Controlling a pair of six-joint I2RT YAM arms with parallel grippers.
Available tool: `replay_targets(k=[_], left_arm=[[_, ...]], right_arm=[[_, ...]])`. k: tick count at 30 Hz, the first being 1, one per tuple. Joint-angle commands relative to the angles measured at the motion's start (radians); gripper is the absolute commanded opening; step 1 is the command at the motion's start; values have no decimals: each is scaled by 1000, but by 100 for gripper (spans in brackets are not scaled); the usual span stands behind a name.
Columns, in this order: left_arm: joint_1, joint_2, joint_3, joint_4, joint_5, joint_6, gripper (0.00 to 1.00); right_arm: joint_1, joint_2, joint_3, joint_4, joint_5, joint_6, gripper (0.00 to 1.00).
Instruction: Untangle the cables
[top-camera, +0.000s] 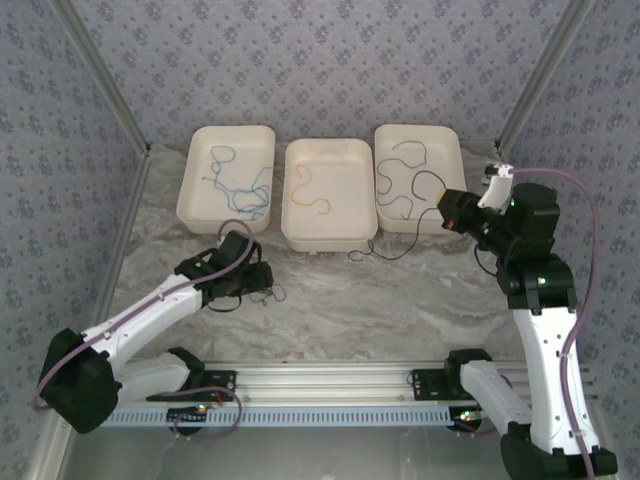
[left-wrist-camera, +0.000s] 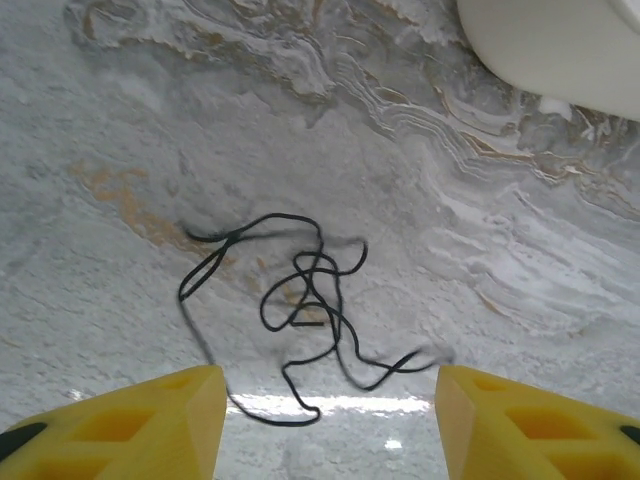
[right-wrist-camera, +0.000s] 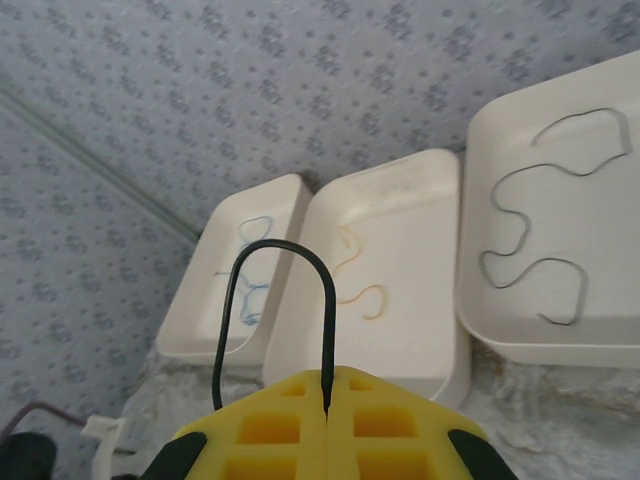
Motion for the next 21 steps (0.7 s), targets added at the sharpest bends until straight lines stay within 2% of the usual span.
replay_targets(k=[1, 4, 8, 10, 15, 21], left_arm=[[-8, -66, 4, 59, 24, -3, 59], [-63, -148, -12, 170, 86, 60, 60], [-196, -173, -21, 308, 93, 143, 65], [-207, -159, -30, 350, 90, 135, 65], [-228, -172, -42, 422, 48, 86, 65], [-258, -233, -24, 402, 17, 63, 64]], right_arm=[[62, 1, -49, 68, -79, 50, 0], [101, 7, -66, 85, -77, 65, 0], [110, 17, -51, 97, -77, 83, 0], [111, 27, -28, 83, -49, 77, 0], [94, 64, -8, 92, 120, 23, 0], [7, 195, 53, 270, 231, 25, 0]])
